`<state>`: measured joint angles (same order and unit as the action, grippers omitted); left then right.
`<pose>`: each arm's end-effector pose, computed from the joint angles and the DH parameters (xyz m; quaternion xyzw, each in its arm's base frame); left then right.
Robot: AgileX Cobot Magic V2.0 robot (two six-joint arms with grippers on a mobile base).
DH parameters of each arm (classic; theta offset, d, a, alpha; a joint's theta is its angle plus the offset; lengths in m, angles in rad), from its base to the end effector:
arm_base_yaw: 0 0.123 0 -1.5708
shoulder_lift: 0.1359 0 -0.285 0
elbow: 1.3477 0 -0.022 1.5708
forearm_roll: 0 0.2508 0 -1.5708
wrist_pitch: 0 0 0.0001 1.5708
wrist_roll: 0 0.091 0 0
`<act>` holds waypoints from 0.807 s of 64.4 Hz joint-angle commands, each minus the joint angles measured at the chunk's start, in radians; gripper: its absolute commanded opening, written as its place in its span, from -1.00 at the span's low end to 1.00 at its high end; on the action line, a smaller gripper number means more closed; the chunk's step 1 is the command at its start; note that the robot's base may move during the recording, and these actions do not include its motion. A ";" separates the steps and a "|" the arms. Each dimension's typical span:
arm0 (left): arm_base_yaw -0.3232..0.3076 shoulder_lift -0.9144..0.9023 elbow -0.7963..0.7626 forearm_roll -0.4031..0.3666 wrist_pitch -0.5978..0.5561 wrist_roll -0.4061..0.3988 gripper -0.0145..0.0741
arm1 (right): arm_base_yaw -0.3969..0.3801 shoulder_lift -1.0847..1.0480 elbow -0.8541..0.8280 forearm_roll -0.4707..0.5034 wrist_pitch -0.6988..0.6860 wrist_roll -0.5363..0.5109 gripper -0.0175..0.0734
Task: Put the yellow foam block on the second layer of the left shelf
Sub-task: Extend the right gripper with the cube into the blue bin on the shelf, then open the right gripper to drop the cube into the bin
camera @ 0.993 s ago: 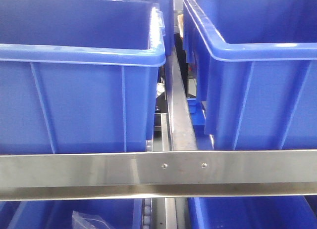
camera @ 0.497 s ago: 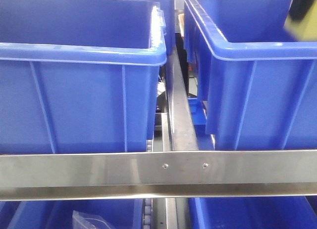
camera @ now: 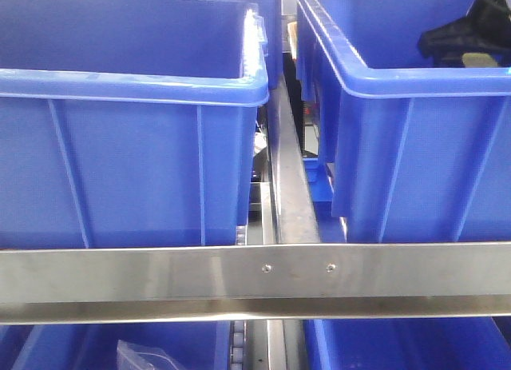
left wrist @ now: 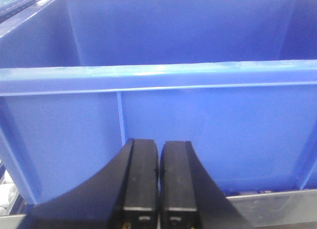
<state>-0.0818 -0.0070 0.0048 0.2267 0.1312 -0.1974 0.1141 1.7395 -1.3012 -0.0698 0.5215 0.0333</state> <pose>0.0561 -0.0019 0.2003 0.0291 0.7200 -0.0083 0.6933 0.3848 0.0409 0.2596 -0.0604 0.9374 -0.0014 0.3429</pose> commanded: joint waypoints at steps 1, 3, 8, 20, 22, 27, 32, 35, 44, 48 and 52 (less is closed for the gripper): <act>0.000 -0.016 0.026 -0.003 -0.086 -0.004 -0.36 | -0.010 -0.045 -0.037 -0.003 -0.069 -0.010 0.11; 0.000 -0.016 0.026 -0.003 -0.086 -0.004 -0.36 | -0.010 -0.046 -0.037 -0.003 -0.069 -0.010 0.13; 0.000 -0.016 0.026 -0.003 -0.086 -0.004 -0.36 | -0.010 -0.046 -0.037 -0.003 -0.069 -0.010 0.24; 0.000 -0.016 0.026 -0.003 -0.086 -0.004 -0.36 | -0.010 -0.046 -0.037 -0.003 -0.071 -0.010 0.77; 0.000 -0.016 0.026 -0.003 -0.086 -0.004 -0.36 | -0.010 -0.046 -0.037 -0.003 -0.072 -0.010 0.78; 0.000 -0.016 0.026 -0.003 -0.086 -0.004 -0.36 | -0.010 -0.046 -0.037 -0.003 -0.079 -0.010 0.75; 0.000 -0.016 0.026 -0.003 -0.086 -0.004 -0.36 | -0.010 -0.051 -0.037 -0.003 -0.081 -0.010 0.76; 0.000 -0.016 0.026 -0.003 -0.086 -0.004 -0.36 | -0.010 -0.056 -0.037 -0.003 -0.081 -0.010 0.76; 0.000 -0.016 0.026 -0.003 -0.086 -0.004 -0.36 | -0.010 -0.107 -0.036 -0.003 -0.066 -0.010 0.76; 0.000 -0.016 0.026 -0.003 -0.086 -0.004 -0.36 | -0.010 -0.139 -0.029 -0.002 -0.058 -0.010 0.76; 0.000 -0.016 0.026 -0.003 -0.086 -0.004 -0.36 | -0.010 -0.188 -0.009 -0.001 -0.060 -0.010 0.75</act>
<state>-0.0818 -0.0070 0.0048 0.2267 0.1312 -0.1974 0.1141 1.6632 -1.2989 -0.0675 0.5125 0.0314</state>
